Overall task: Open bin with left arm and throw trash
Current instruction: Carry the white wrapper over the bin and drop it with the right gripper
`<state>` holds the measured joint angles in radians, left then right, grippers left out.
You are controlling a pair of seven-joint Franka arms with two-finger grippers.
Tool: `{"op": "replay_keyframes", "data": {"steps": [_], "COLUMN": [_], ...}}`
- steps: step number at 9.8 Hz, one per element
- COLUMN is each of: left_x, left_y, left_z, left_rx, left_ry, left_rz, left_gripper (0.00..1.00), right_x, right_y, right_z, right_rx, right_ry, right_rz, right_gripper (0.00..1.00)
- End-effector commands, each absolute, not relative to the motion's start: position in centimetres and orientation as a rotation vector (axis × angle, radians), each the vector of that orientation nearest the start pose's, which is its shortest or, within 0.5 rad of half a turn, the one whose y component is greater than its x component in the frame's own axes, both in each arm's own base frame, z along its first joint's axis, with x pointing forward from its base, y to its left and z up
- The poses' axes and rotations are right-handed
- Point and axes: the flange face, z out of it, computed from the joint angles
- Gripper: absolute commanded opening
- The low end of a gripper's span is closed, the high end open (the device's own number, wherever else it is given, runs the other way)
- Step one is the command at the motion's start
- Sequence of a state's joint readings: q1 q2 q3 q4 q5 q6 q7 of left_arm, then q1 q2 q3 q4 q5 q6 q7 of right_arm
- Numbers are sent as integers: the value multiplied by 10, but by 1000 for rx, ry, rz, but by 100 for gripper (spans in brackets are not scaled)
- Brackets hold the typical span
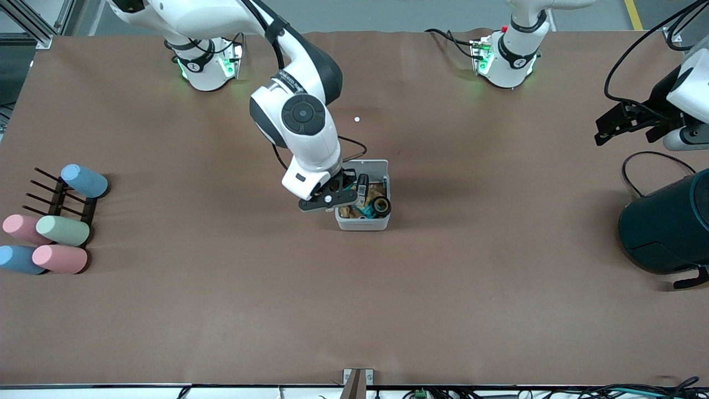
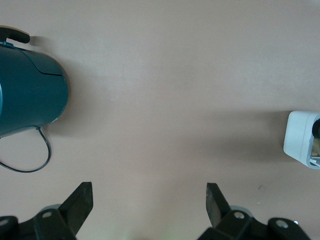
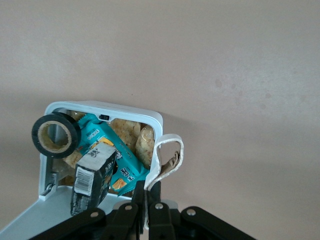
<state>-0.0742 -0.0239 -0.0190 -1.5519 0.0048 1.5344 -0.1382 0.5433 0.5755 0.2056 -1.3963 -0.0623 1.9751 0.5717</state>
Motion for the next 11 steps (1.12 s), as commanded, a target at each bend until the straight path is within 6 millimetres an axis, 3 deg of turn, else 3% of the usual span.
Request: {"op": "replay_keyframes", "data": {"steps": [1, 6, 7, 9, 11], "left_x": [543, 547, 547, 547, 547], "left_y": [-46, -44, -44, -44, -43], "left_z": [648, 642, 642, 642, 642], "left_rx": [-3152, -3148, -3148, -3151, -3151], "left_ry": [-67, -65, -65, -64, -67], "left_rz": [-3, 13, 11, 14, 14], "left_gripper": [100, 100, 100, 100, 100], "right_x": [538, 528, 528, 527, 528], "right_y": [481, 498, 498, 498, 498], "right_z": [368, 343, 340, 336, 336], "right_rx": [-3071, -3061, -3064, -3065, -3066], "right_ry": [-274, -321, -314, -313, -315], "right_rz": [53, 71, 78, 86, 87], "right_gripper": [0, 2, 8, 33, 45]}}
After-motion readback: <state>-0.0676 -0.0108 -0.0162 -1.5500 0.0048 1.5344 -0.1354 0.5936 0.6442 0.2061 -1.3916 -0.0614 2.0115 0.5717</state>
